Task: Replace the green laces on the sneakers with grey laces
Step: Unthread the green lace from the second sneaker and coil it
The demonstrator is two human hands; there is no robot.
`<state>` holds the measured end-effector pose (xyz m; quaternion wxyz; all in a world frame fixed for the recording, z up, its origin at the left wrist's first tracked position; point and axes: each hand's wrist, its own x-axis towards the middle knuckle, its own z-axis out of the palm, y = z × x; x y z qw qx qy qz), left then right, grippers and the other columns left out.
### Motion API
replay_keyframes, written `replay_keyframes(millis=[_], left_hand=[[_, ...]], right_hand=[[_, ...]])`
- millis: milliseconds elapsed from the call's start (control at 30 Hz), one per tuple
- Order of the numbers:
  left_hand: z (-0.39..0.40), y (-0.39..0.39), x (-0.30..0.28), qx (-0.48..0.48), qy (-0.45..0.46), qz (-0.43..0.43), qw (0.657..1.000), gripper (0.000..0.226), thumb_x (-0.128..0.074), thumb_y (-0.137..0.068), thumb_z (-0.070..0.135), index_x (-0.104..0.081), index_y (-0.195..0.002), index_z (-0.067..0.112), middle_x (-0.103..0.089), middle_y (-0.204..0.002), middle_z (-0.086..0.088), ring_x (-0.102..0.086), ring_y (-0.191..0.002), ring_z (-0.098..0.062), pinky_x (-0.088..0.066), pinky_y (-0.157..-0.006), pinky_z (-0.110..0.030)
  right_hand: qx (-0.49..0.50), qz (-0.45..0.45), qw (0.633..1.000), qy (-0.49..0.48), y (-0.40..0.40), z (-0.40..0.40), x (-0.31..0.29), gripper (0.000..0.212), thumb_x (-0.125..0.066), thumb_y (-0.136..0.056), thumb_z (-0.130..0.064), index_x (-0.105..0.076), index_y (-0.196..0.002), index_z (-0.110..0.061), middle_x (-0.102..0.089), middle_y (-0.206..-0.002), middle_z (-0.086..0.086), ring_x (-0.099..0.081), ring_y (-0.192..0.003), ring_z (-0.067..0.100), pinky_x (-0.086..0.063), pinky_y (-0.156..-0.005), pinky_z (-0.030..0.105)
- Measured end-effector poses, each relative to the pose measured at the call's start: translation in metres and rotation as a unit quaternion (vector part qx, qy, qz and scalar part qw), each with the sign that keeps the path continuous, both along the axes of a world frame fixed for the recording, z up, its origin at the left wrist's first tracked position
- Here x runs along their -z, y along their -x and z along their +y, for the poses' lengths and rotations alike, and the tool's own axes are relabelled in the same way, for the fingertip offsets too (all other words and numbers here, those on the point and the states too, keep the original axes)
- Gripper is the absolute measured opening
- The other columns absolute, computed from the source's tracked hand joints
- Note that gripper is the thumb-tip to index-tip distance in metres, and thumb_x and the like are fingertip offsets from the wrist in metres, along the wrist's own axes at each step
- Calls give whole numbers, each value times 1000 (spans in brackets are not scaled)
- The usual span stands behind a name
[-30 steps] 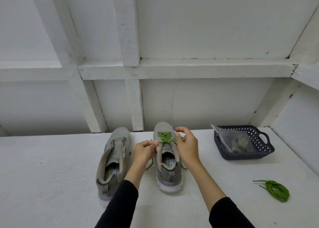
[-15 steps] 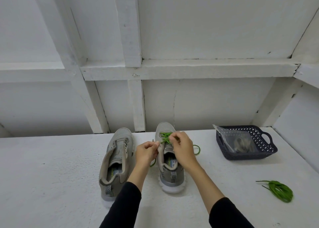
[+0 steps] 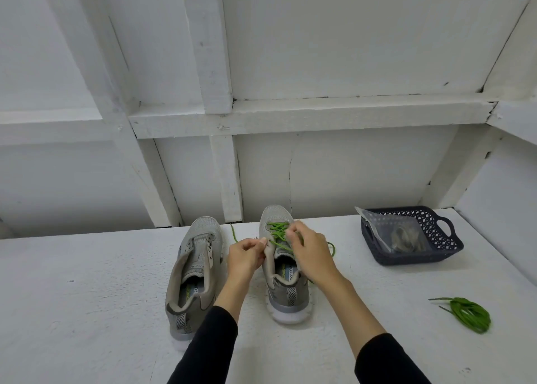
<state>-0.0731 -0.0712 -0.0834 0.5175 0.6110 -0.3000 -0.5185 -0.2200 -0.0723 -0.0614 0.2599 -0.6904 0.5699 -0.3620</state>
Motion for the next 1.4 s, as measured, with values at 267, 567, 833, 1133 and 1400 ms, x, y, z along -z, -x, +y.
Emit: replay_keyframes(millis=[267,567,833,1133,1400], left_hand=[[1,0,1,-1,4,4,1000,12,-66,-91,10,-67,-81,4,-65,-72,-7,-59,-62,-12,-49,-50,-14],[2,1,1,3,12,5,1000,12,-66,-91,10,-66,-82,2,-64,-70,-7,-58,-56,-9,-47,-49,-14],[0,0,3,-3,8,5,1000,12,-67,-91,10,-66,-81,3,-63,-72,-8,-56,-60,-12,-47,-50,-14],[0,0,4,-5,6,-5,1000,14,-67,-91,11,-66,-79,4,-63,-76,-10,-57,-64,-15,-51,-52,-14],[2,-1,2,-3,3,19,1000,13,-67,-90,10,-68,-91,-3,-65,-77,-11,-59,-64,-14,-50,-51,-13]], right_hand=[[-15,188,982,-16,-4,3,-9,20,-42,-102,-26,-58,-102,-12,-50,-103,2,-57,-92,27,-46,-76,38],[-20,266,963,18,-2,7,-13,23,-52,-97,-38,-61,-105,-18,-40,-104,0,-57,-91,23,-43,-72,32],[68,-192,978,-43,8,-4,-10,11,-60,-93,-15,-64,-83,-17,-51,-107,1,-52,-96,12,-39,-75,12],[293,-229,919,-130,38,-4,14,16,-45,-100,-17,-59,-95,-9,-65,-101,8,-58,-91,21,-43,-80,32],[103,43,993,38,1,1,-4,40,-42,-93,3,-56,-129,-10,-49,-130,4,-42,-122,21,-34,-100,31]])
